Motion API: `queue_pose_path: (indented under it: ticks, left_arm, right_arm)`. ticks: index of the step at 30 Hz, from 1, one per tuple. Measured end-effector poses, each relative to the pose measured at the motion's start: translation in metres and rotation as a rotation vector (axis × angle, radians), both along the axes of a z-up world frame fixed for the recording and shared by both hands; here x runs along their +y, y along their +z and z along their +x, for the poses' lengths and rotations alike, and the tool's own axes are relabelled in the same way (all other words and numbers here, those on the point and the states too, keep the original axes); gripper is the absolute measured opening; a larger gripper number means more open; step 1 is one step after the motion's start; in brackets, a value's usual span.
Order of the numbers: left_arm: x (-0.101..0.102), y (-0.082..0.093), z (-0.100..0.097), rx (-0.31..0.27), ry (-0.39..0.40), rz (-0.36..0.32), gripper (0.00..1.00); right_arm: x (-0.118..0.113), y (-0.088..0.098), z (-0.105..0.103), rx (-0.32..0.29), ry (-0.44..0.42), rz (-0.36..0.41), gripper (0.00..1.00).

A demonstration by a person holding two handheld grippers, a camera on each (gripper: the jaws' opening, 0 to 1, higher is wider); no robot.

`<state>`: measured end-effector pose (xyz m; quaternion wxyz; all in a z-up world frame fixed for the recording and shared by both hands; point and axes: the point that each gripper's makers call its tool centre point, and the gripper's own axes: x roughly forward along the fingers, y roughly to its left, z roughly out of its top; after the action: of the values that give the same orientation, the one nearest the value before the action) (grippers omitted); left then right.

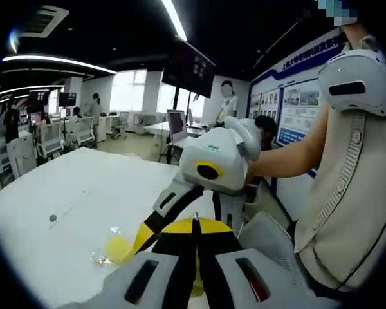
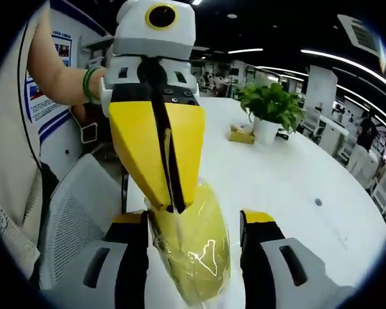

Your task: Compare the silicone blocks by pressing each to a similar depth, holding the contact briefly, and releasing to observe deformation and rebound differences across the visible hardness samples.

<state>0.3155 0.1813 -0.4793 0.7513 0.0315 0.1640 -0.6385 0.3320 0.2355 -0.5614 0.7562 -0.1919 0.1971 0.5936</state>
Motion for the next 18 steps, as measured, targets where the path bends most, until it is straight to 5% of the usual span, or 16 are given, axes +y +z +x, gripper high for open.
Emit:
queue_pose_path:
  ticks: [18]
  left_arm:
    - [0.007, -0.005, -0.009, -0.033, -0.01, 0.021, 0.0]
  right_arm:
    - [-0.003, -0.001, -0.003, -0.134, 0.025, -0.07, 0.24]
